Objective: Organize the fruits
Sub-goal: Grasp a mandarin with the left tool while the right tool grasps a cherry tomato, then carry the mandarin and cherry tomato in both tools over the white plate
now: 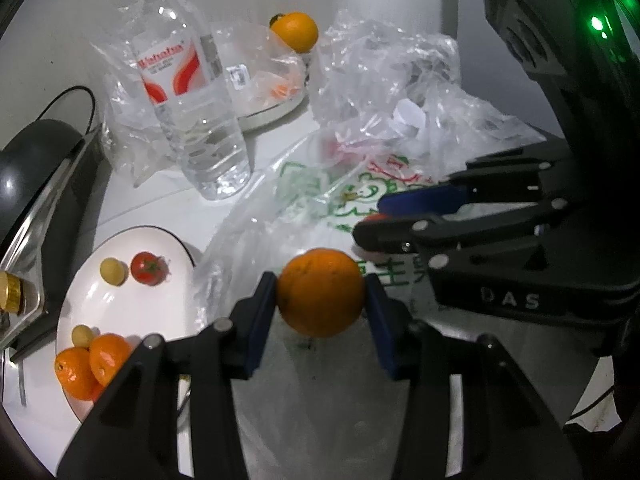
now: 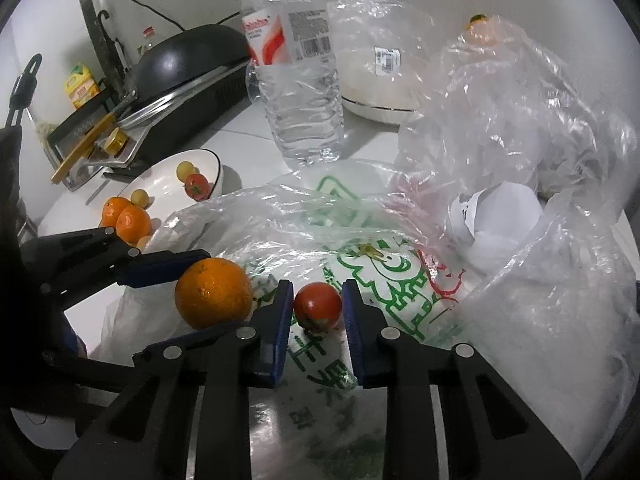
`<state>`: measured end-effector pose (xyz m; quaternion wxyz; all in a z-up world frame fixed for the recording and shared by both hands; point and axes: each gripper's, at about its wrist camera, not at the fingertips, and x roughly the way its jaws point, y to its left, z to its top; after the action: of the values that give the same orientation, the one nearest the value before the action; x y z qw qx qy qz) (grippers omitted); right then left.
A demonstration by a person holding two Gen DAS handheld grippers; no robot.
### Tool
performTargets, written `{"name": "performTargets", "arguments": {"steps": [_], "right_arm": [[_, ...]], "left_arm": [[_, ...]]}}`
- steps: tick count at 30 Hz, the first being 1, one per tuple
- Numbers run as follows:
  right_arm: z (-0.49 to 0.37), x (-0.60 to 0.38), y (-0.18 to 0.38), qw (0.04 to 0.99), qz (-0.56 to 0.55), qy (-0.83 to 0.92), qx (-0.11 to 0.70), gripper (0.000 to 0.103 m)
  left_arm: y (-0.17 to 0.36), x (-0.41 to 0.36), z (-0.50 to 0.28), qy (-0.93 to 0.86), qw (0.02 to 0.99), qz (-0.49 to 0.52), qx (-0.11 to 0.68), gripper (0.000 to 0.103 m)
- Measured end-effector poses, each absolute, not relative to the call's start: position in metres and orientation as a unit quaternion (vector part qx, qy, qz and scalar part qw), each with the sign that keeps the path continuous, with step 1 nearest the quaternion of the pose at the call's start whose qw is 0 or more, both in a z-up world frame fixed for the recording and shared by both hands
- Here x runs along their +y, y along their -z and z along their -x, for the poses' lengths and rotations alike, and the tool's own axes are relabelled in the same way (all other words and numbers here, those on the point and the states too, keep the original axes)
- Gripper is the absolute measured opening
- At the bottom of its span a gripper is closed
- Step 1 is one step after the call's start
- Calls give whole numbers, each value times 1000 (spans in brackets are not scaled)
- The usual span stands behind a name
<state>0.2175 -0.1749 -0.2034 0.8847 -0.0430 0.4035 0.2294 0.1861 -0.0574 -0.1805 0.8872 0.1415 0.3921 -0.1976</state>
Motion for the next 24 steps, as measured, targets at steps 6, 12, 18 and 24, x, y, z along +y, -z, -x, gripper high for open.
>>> {"name": "performTargets", "arguments": {"steps": [6, 12, 18, 24], "right_arm": [[-209, -170, 197, 888, 52, -224, 398, 22], [-206, -171, 203, 887, 44, -212, 408, 22], [-205, -164, 207, 880, 51, -215, 421, 35], [-204, -156, 211, 872, 59, -224, 431, 35]], "left_arm": [[169, -53, -175, 198, 894, -138, 378, 45], [161, -47, -163, 196, 899, -135, 366, 45], [156, -38, -158, 189, 904, -128, 361, 45], [149, -31, -155, 185, 909, -125, 352, 45]]}}
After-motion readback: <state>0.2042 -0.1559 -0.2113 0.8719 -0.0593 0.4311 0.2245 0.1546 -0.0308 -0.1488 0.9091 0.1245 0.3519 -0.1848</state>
